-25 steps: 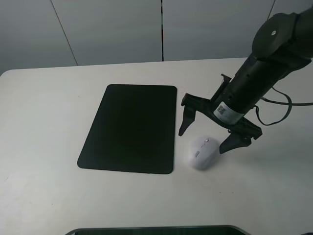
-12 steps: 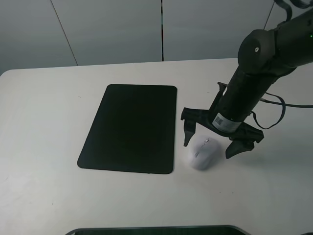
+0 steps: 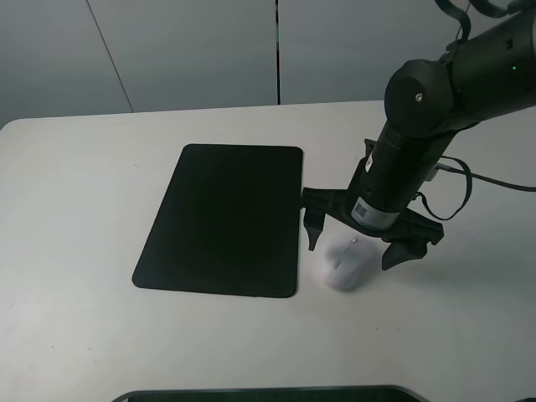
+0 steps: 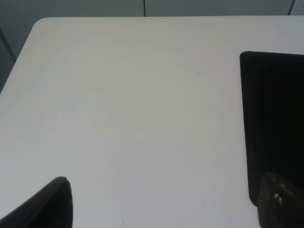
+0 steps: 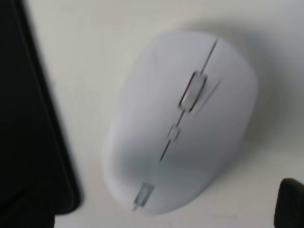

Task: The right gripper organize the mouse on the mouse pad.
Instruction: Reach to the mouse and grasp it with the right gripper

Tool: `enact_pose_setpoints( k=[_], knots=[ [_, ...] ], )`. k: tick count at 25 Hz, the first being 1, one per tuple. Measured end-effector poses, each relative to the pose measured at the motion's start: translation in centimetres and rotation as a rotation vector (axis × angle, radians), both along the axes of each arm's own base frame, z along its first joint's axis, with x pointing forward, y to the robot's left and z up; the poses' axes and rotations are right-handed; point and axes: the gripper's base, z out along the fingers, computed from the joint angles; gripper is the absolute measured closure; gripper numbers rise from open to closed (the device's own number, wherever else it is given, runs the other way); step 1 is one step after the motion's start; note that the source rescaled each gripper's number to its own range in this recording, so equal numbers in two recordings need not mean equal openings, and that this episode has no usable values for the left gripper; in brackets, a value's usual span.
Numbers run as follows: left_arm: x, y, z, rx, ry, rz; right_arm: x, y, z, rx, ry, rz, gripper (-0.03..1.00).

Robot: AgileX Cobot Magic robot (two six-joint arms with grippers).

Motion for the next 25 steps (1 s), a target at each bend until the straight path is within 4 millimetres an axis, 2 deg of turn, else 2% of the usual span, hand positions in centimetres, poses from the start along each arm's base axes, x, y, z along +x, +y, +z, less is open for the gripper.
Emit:
enact_pose_setpoints(
  k=[4,10,17,25],
  knots=[
    [0.0,0.0,0.0,0.0,0.0,0.0,0.5,0.3,0.4,-0.006,-0.017,-0.023,-0.03],
    [0.0,0.0,0.0,0.001,0.0,0.0,0.7,0.4,-0.8,-0.05,0.049,-0.022,-0.03],
    [0.0,0.0,0.0,0.001,0.0,0.0,0.9,0.5,-1.0,-0.043,0.037,-0.051,-0.03],
    [0.0,0.0,0.0,0.002,0.0,0.001,1.1,0.7,-2.3,-0.059,0.062,-0.061,-0.03]
  ],
)
